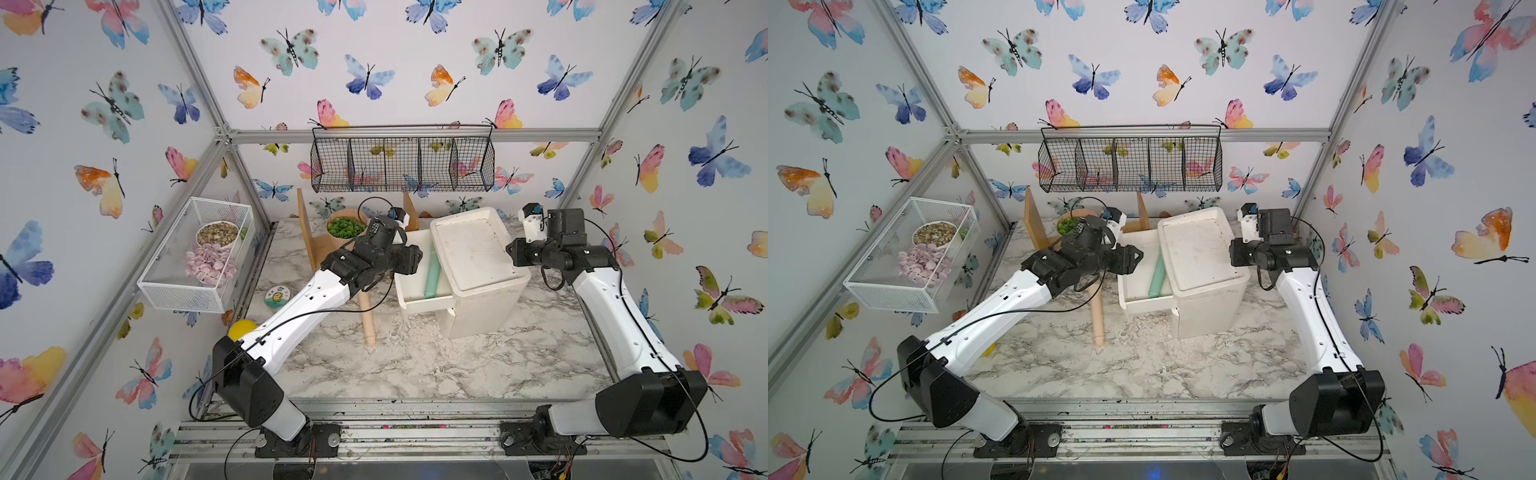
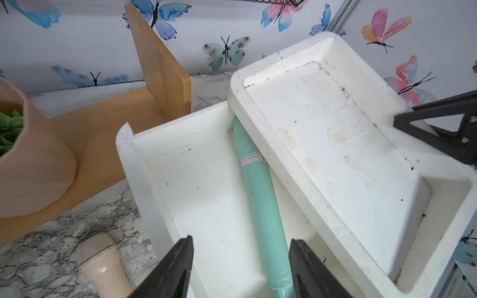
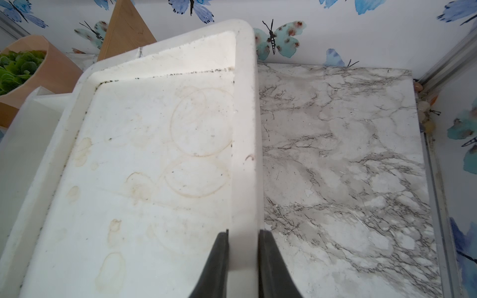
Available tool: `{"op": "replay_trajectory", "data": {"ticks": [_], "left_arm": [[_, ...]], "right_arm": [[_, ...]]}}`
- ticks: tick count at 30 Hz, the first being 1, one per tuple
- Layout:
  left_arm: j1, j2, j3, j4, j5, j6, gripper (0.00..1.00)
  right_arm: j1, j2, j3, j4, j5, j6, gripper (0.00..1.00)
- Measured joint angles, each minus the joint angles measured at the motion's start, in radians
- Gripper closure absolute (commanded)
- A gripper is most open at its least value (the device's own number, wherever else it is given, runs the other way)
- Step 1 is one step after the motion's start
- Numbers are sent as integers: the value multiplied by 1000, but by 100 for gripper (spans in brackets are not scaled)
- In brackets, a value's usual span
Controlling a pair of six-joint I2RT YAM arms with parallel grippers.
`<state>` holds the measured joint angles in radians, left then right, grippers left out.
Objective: Take the microphone out of the drawer
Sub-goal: Pick up the microphone from the drawer.
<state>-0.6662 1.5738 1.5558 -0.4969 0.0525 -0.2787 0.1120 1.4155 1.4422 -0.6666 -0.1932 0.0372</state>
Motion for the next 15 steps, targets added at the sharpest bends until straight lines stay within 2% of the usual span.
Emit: {"op": "replay_trajectory", "data": {"ticks": [15], "left_arm": [[-86, 187, 96, -138, 56, 37, 37]], "right_arm": [[0, 0, -5, 6, -10, 1, 94]]}}
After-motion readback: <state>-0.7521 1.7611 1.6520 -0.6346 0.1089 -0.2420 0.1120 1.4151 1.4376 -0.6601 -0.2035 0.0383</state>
